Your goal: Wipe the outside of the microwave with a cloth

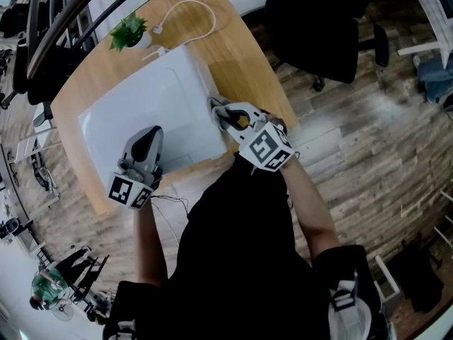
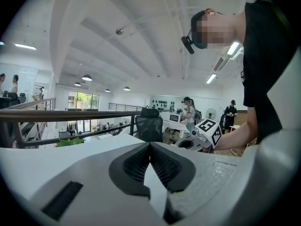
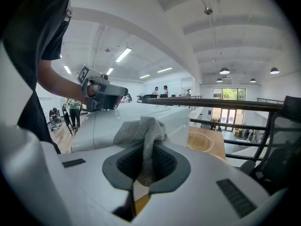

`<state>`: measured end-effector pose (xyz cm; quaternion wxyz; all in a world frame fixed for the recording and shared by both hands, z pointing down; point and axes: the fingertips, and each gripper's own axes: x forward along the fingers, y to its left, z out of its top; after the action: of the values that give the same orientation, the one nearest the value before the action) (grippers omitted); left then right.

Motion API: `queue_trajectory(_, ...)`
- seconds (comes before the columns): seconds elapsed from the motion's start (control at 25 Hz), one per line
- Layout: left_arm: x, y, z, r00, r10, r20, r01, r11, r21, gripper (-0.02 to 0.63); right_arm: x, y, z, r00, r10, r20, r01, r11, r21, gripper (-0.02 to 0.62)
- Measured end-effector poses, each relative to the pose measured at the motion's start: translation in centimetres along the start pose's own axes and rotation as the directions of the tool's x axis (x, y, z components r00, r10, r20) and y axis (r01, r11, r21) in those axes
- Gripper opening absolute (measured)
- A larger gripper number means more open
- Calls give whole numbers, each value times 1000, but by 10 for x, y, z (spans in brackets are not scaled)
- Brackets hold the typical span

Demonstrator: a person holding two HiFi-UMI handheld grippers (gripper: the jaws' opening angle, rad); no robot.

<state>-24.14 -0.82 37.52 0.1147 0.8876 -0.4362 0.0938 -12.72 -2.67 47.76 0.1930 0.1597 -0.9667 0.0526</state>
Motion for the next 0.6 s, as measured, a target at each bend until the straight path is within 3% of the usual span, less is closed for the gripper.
queue_trajectory(0.2,1,-3,10,999,-7,45,8,999,-31,3,4,-4,9,999,28,24,-28,1000,0,17)
queue_trajectory(0.44,-2,5,1,999,33,5,-33,999,-12,3,12,-15,14,998,41,45,-42,999,13,17)
queue_trajectory(0.6,1,1,8,999,15,41,-14,999,-40,2,20,-24,14,998,40,48,-40,999,17,17)
